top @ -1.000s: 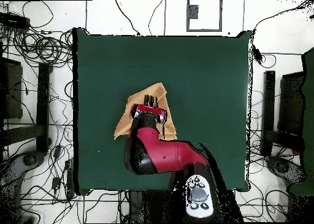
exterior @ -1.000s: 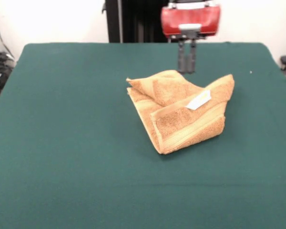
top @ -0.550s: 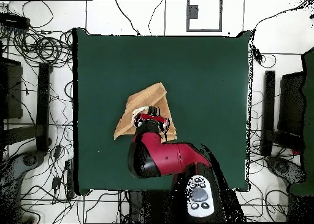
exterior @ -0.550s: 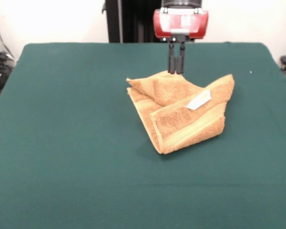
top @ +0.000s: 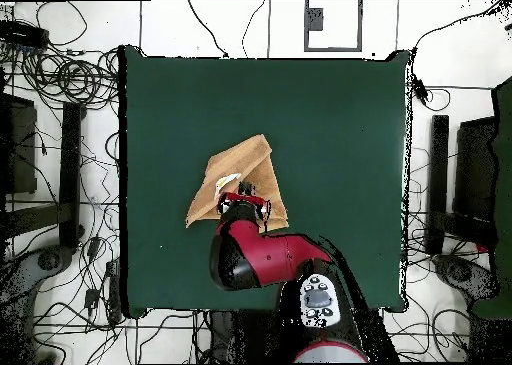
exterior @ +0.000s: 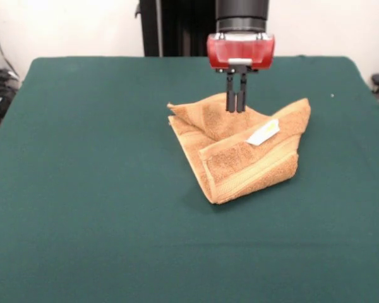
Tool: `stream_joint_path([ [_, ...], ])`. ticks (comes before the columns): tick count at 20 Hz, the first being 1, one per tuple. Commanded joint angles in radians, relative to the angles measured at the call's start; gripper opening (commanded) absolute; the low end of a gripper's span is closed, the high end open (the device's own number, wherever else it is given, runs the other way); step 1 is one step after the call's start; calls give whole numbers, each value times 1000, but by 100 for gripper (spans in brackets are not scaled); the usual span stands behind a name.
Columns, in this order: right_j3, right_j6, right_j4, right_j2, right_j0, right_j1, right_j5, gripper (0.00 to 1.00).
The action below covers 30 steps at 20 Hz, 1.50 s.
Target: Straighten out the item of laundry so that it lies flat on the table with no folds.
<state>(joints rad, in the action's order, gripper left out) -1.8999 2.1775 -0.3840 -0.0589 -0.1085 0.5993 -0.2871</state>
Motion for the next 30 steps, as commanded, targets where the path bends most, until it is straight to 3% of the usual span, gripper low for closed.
stream_joint_path([
  [1,49,74,1,79,10,-112,72,0],
  [7,71,56,31,36,47,-134,137,0],
  [14,117,33,-22,30,27,-230,61,0],
  [19,84,98,-109,105,-38,-216,-211,0],
  [23,52,149,-119,132,-49,-183,-337,0],
  [27,36,207,-191,200,-114,-205,-575,0],
  [30,35,222,-247,227,-147,-225,-670,0],
])
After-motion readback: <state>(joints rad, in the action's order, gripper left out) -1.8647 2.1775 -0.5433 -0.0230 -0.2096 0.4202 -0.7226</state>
